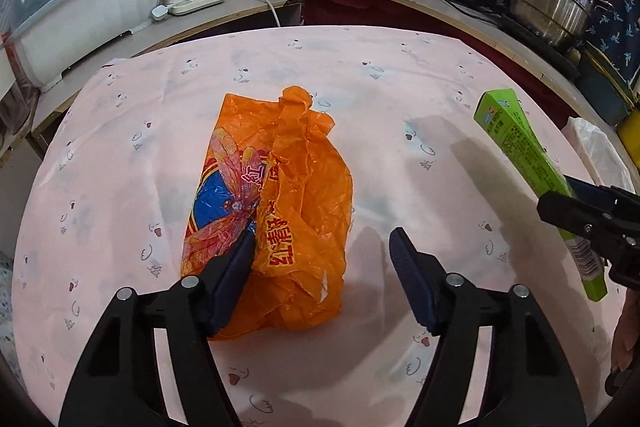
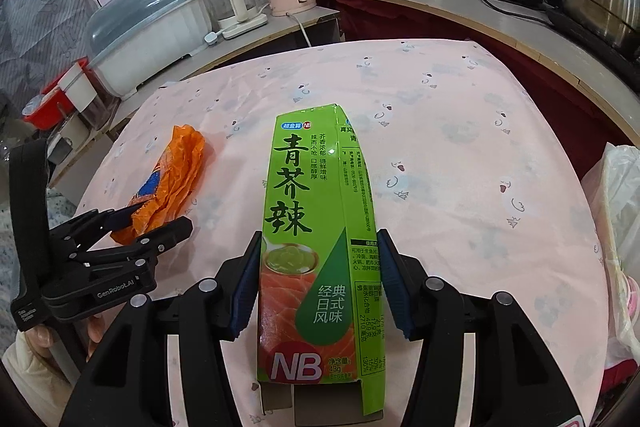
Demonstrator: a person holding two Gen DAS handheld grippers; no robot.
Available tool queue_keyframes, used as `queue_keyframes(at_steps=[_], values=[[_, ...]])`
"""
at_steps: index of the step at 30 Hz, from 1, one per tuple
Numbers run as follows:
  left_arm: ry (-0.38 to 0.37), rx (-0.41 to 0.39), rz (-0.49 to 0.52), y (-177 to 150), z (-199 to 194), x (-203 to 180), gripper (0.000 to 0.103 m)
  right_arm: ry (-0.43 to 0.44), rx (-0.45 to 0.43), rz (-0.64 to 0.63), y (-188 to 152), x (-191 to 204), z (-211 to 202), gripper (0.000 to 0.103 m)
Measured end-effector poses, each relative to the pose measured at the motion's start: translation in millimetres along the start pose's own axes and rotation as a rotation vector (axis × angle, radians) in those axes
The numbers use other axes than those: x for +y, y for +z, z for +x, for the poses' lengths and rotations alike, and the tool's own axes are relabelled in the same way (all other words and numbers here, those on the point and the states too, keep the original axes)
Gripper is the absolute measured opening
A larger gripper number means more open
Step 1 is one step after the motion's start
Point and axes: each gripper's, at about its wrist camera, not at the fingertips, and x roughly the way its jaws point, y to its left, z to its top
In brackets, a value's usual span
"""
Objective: Collect trash
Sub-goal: 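Grasp the orange plastic wrapper with the left tool while the right tool grasps the green tea carton, then lift the wrapper and carton and carry them over the trash bin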
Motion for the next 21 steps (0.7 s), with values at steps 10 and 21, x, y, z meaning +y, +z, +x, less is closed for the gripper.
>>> queue_keyframes(at_steps=[10,21], values=[[0.046,0.01,-0.073,7,-3,7,0.024,0.021,-0.001,0.015,-1,-4,0,0.053],[0.026,-0.024,-0.049,13,-30,-47,0.018,0.031,-0.042,0.044,-4,-20,-25,0.053]])
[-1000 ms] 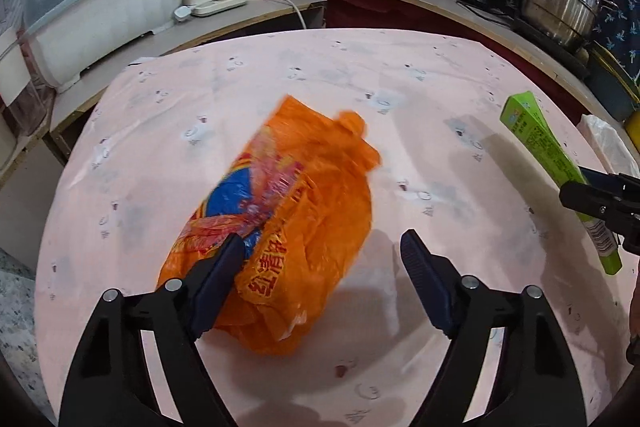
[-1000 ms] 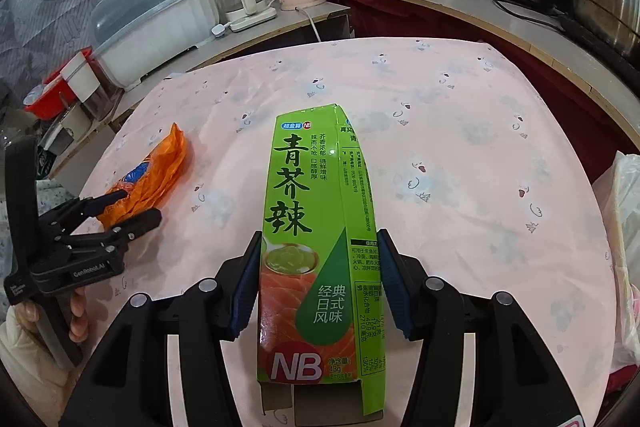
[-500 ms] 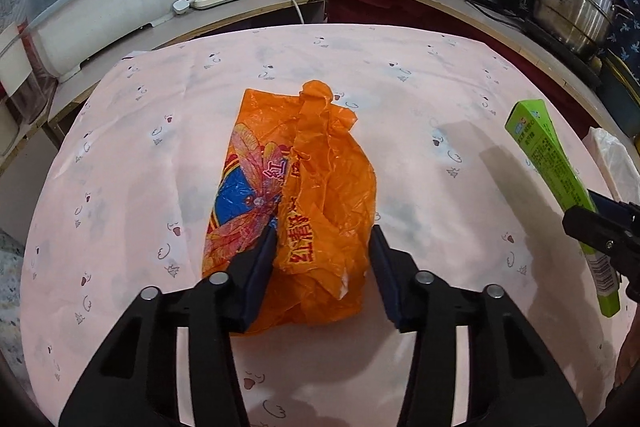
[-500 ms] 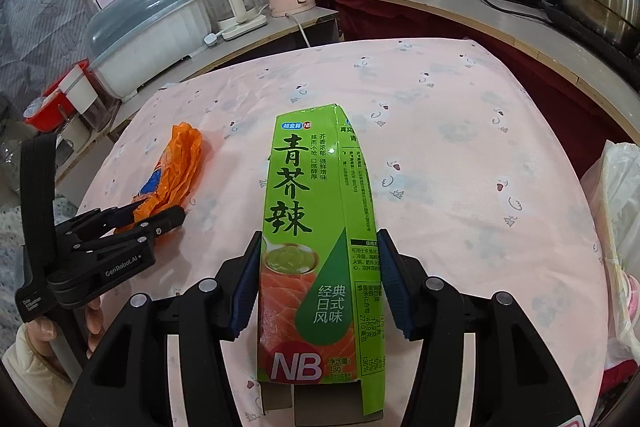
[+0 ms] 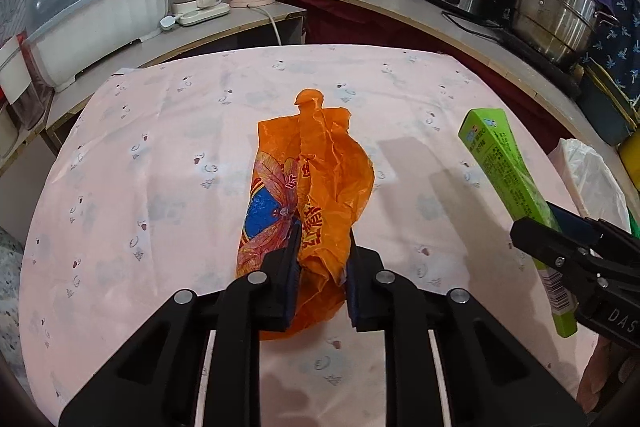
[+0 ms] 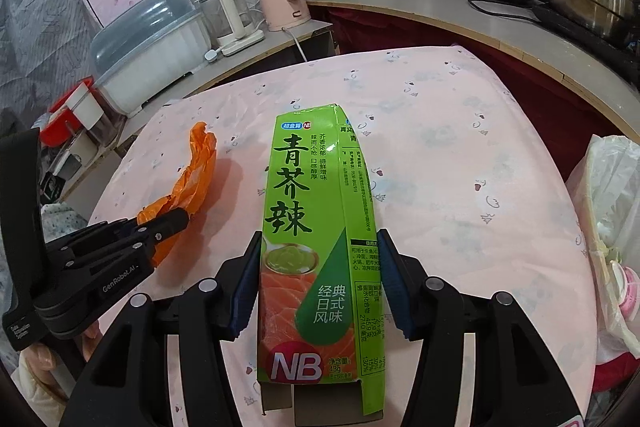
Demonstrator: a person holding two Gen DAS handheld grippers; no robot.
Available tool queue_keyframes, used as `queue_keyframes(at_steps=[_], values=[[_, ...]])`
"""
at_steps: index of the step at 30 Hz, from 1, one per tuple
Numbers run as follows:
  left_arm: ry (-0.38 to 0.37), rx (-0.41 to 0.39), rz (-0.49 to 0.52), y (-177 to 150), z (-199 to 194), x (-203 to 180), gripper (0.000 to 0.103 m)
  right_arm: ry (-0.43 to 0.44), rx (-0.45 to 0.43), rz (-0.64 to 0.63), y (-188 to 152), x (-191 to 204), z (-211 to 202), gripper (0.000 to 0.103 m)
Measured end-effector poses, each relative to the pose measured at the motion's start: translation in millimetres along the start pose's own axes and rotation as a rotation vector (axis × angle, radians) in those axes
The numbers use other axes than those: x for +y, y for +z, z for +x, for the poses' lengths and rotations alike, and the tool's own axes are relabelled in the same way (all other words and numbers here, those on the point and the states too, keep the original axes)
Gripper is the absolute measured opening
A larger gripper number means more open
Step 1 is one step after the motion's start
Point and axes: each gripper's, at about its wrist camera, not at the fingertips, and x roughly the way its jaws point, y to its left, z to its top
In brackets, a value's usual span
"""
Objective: Collect trash
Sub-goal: 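Lift the wrapper and carton and carry them over the trash bin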
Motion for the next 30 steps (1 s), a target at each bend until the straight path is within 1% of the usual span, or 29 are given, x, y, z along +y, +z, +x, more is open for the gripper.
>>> queue_keyframes(at_steps=[6,13,24,30], values=[[-0.035,-0.019,0.012,5,-15,-40,0.018,-0.009,-0.032,0.026,-4,-20,-25,0.053],[-0.075,-0.039,0.061,11,-27,-91,0.018,-0.03,-0.073,0.072,-13,-55,-55,0.053],[-0.152,-0.044,0.155,11,-37,-179,0.018,-0.085,-0.136,0.183,-30,-122,-97,0.053],[-0.199,-0.039,0.215,12,-36,-230,0.018,-0.129,-0.169,0.251,-40,-165,-120,0.053]])
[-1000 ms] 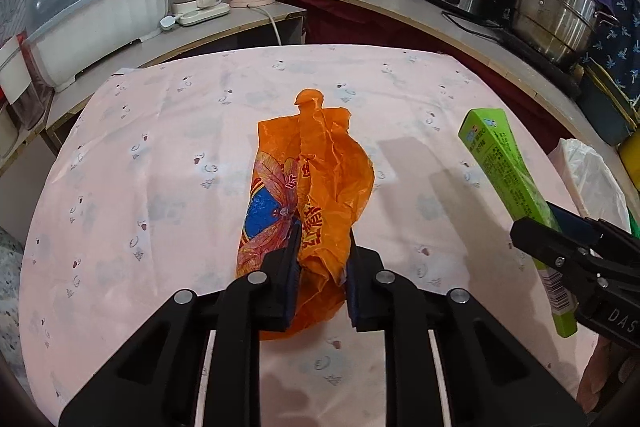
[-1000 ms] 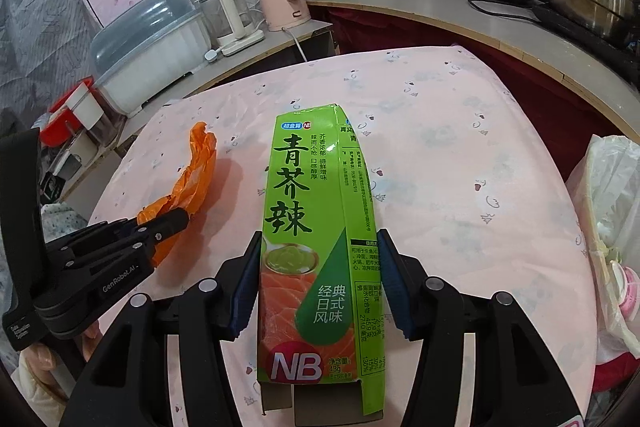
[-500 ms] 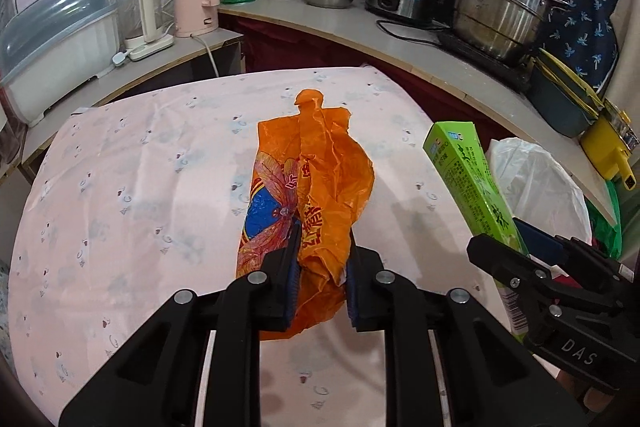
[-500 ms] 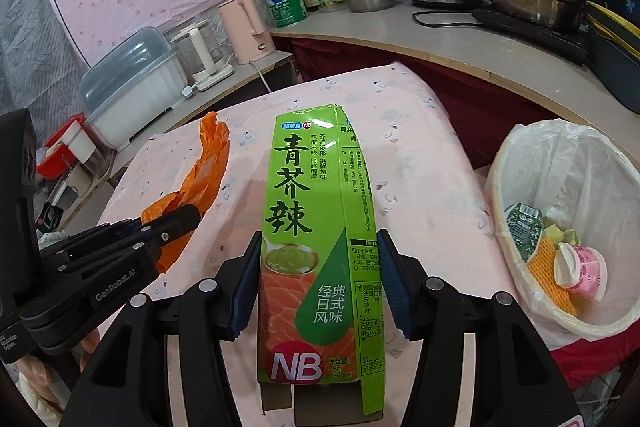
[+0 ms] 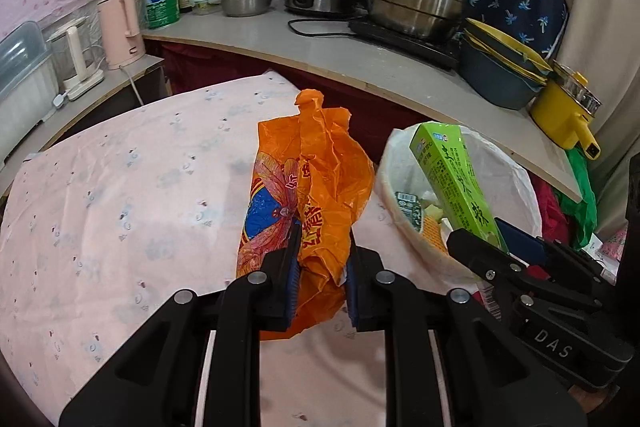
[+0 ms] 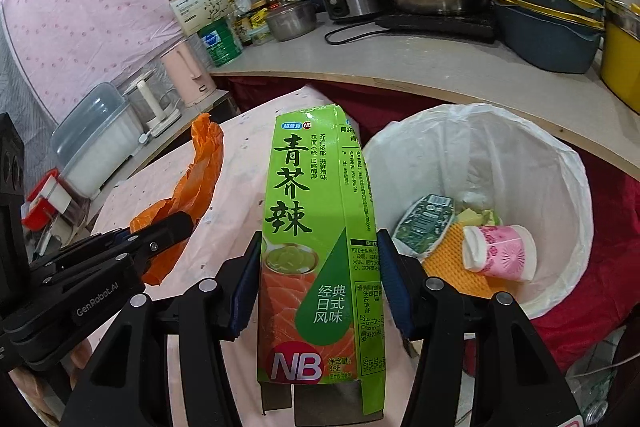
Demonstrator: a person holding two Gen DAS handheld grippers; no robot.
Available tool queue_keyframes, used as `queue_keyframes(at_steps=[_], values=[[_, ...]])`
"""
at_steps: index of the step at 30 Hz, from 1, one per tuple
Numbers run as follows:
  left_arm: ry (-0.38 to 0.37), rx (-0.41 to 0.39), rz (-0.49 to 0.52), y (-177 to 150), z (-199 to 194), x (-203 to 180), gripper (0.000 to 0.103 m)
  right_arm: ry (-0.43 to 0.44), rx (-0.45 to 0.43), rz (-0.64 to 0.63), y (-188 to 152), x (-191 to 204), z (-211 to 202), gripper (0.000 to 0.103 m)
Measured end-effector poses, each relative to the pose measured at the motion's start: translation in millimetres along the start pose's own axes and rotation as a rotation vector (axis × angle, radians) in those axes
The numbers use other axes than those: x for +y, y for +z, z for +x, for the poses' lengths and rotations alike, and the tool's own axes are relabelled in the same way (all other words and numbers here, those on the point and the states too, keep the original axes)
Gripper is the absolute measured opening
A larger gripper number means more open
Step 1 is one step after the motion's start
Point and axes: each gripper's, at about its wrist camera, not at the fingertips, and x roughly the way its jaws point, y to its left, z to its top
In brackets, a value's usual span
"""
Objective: Collect trash
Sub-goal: 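Lift the wrapper and carton and carry them over the trash bin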
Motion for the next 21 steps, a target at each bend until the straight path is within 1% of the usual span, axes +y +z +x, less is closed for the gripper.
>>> queue_keyframes(at_steps=[9,16,21], values=[[-0.068,0.016,0.094,13,18,-75,0.018,-0.07,-0.048,0.093,7,-70,-25,0.053],[-0.13,0.047,0.152,22,36,-122,0.019,-0.121,-0.071,0.156,9,-116,-38,0.053],[-0.166,0.076,0.164,26,51,-141,0.026,-0.147,-0.074,0.192,8,-139,-42,0.053]])
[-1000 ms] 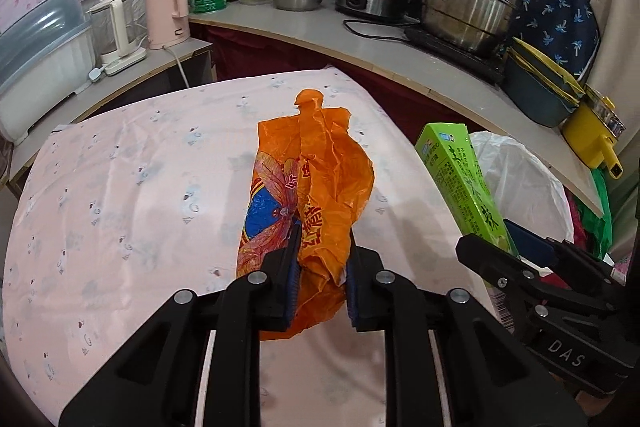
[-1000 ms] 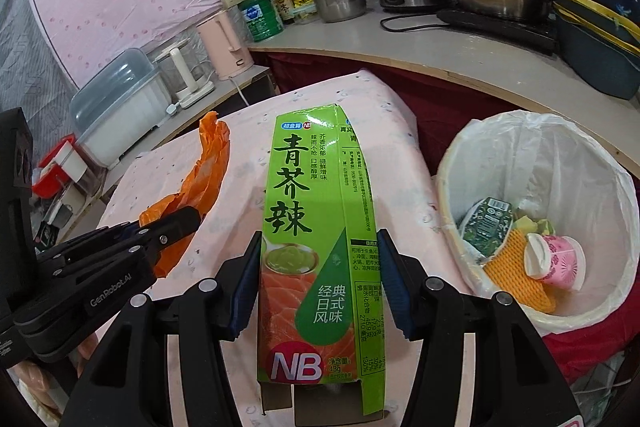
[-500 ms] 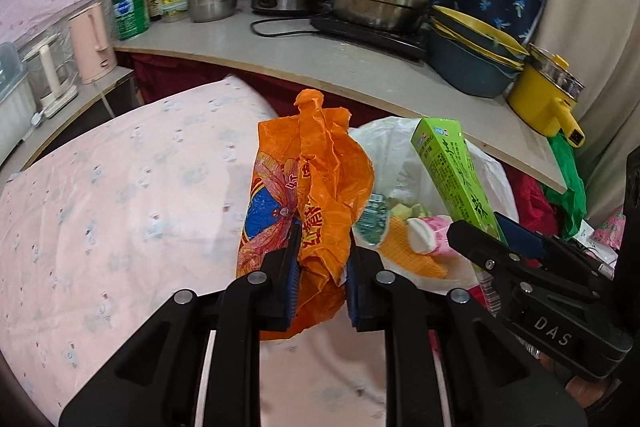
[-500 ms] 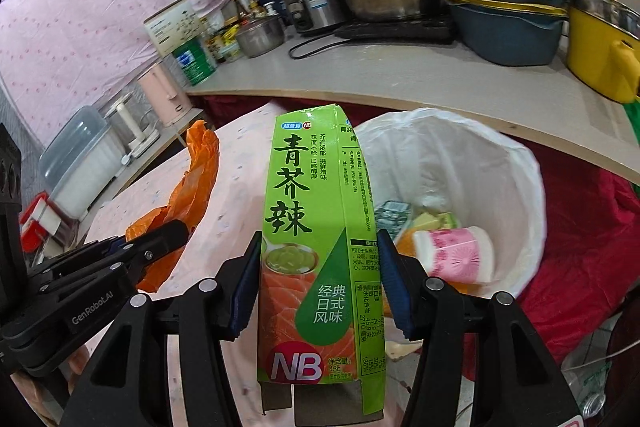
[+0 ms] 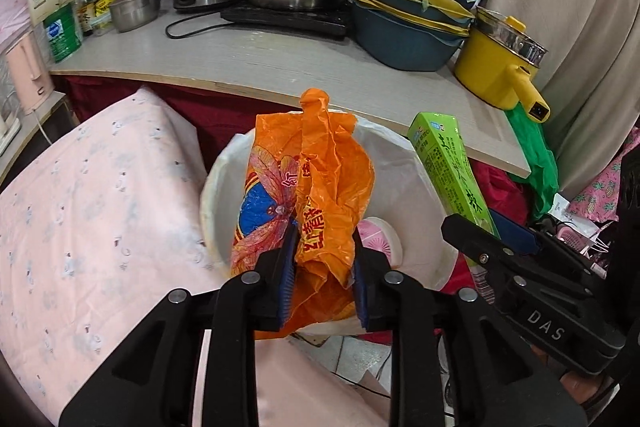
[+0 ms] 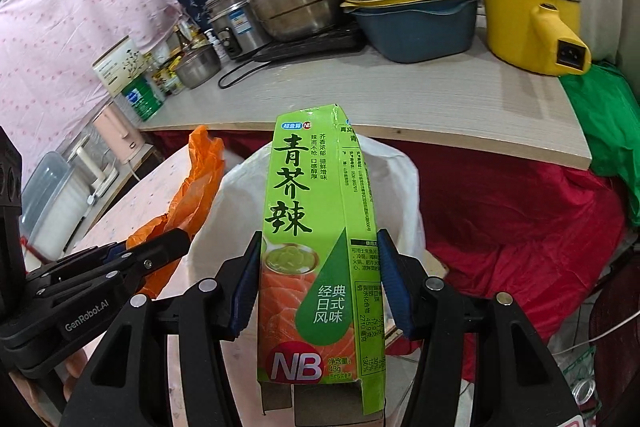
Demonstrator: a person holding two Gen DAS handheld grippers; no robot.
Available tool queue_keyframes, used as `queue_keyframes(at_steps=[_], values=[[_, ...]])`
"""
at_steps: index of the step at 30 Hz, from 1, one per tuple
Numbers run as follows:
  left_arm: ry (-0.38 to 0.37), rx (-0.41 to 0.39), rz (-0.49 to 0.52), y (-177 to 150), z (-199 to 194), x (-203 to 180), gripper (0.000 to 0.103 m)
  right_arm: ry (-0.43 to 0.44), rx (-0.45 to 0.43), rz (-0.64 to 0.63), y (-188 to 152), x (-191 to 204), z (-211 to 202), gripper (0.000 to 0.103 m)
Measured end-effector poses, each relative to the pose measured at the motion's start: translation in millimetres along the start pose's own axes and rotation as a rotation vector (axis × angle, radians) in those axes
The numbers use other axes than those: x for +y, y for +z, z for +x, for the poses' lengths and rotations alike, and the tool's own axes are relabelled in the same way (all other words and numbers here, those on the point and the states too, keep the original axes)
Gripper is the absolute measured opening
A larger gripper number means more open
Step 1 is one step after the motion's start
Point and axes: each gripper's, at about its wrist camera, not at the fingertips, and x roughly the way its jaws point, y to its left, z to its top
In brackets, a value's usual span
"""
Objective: Collect trash
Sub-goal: 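Lift the wrapper and carton and carry them over the trash bin, then open both tools to drop the wrapper and carton into the bin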
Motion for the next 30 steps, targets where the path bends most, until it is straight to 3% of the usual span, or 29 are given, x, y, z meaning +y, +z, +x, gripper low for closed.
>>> queue_keyframes(at_steps=[3,11,30], values=[[0.014,-0.002,-0.002,3,6,-3,0.036,-0.008,0.003,0.009,1,-7,3,0.053],[0.048,-0.017,-0.047,5,8,11,0.052,0.004,0.018,-0.003,2,-5,14,0.053],[0.12,-0.039,-0.1,-1,-2,46,0.054,0.034,0.05,-0.086,15,33,47,0.053]])
